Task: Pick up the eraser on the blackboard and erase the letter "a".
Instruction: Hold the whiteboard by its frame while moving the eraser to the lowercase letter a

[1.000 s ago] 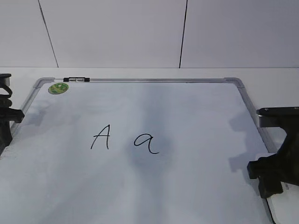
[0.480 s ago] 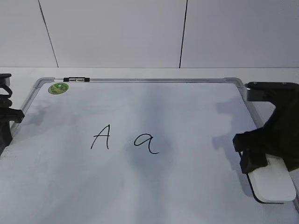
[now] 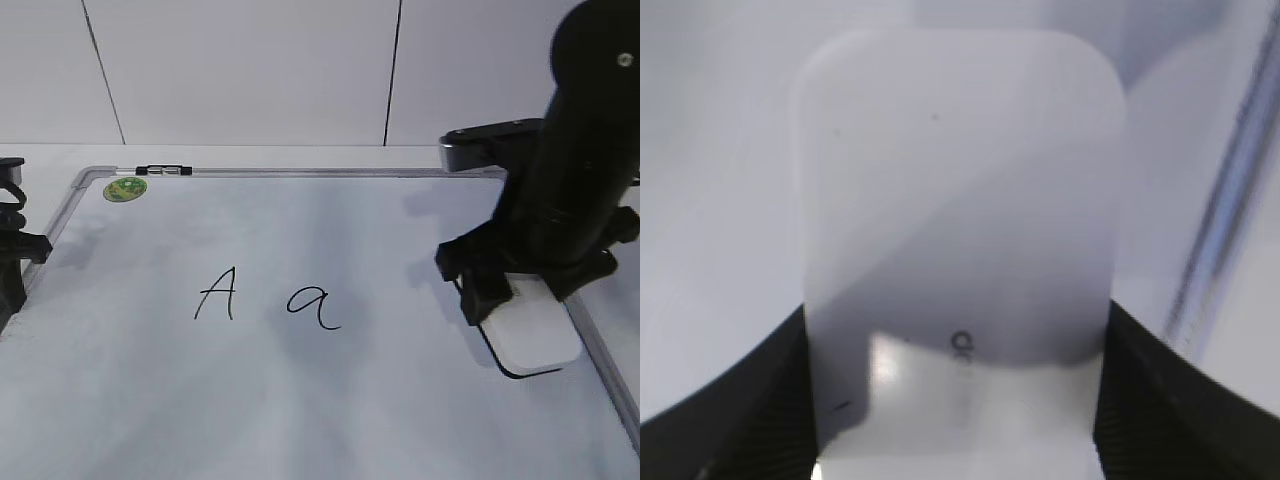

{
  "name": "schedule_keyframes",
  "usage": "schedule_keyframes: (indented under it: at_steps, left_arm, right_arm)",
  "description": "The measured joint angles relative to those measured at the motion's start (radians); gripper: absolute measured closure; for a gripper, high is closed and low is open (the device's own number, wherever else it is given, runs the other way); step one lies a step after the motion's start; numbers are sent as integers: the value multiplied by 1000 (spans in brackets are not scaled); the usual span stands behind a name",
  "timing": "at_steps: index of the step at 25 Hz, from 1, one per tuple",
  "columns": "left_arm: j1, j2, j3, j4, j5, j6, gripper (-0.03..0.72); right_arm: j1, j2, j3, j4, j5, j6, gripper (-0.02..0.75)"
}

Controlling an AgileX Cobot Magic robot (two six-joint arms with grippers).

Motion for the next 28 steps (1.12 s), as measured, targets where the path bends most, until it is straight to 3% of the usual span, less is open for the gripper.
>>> schedule_keyframes:
  at_steps: [4, 16, 28]
  left_arm:
    - [0, 0, 0, 0, 0, 0, 537]
    - [0, 0, 0, 2, 0, 0, 538]
    - [0, 0, -1, 2, 3, 0, 540]
  right_arm:
    - [65, 73, -117, -2, 25, -1, 217]
    - [152, 308, -400, 13, 120, -23, 217]
    - [161, 502, -512, 13, 124, -47, 217]
